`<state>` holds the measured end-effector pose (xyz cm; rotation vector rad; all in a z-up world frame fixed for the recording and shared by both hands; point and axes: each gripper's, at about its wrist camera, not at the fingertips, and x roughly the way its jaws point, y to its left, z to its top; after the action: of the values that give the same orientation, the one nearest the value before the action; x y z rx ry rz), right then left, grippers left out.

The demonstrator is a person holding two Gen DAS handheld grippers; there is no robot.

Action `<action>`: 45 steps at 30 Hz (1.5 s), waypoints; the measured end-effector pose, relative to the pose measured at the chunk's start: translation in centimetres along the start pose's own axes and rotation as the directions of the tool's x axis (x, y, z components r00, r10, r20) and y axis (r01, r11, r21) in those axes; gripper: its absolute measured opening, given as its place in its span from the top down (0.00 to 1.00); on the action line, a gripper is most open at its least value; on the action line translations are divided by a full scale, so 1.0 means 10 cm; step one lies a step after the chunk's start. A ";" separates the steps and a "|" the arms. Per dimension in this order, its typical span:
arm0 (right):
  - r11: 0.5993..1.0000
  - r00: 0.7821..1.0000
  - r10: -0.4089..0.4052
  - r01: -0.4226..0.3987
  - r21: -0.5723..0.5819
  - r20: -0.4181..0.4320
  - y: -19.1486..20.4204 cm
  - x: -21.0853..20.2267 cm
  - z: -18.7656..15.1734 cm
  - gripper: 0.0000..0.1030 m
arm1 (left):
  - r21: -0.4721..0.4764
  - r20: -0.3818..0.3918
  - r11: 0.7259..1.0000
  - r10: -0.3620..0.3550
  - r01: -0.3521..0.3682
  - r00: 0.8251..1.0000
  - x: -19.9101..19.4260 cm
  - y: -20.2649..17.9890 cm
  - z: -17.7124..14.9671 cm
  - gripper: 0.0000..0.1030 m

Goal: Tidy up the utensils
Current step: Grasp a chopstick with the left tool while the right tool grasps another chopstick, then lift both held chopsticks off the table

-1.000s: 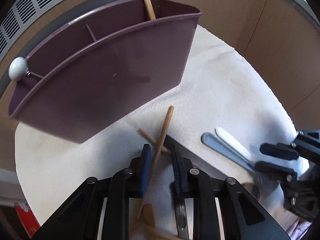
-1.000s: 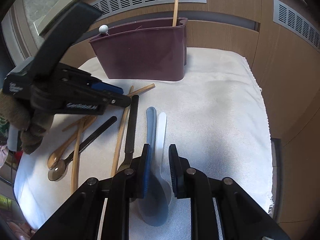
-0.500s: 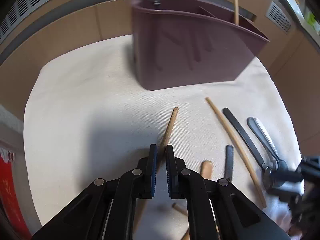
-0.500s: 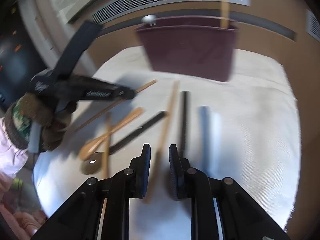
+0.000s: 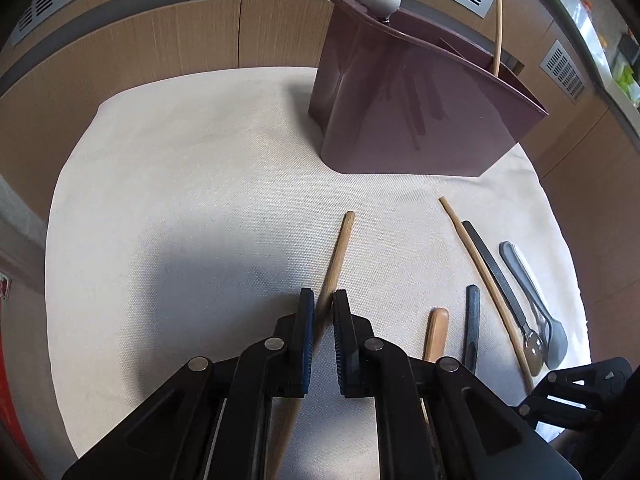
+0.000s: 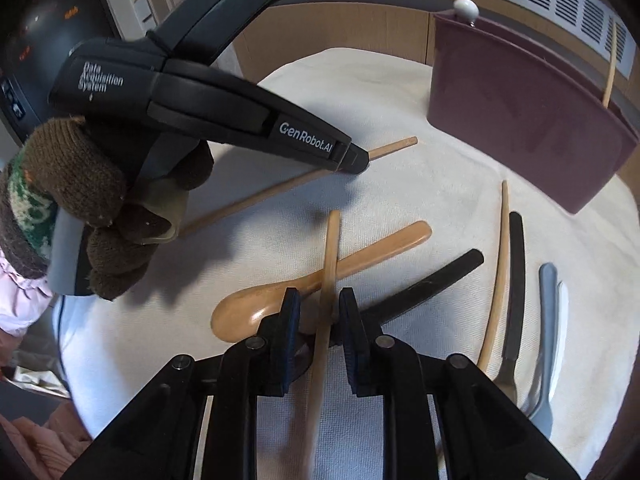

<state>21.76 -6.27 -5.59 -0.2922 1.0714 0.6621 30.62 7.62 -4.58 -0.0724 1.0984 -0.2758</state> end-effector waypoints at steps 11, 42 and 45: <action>0.979 0.995 -0.089 0.080 0.188 0.041 -0.75 -0.33 -0.29 0.94 | 0.042 -0.024 0.998 0.051 -0.050 0.998 0.12 -0.21 0.10 0.90; 0.923 0.975 -0.220 0.212 0.321 -0.011 -1.47 -0.37 -0.56 0.83 | 0.336 -0.099 0.933 0.171 -0.129 0.980 0.30 -1.10 -0.03 0.94; 0.923 0.975 -0.221 0.212 0.320 -0.011 -1.45 -0.39 -0.56 0.93 | 0.299 -0.062 0.948 0.133 -0.108 0.989 0.23 -1.09 -0.13 0.94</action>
<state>25.62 -21.82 -6.06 -0.1172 1.0851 0.2854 28.42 -3.37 -5.10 0.2740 1.1266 -0.3321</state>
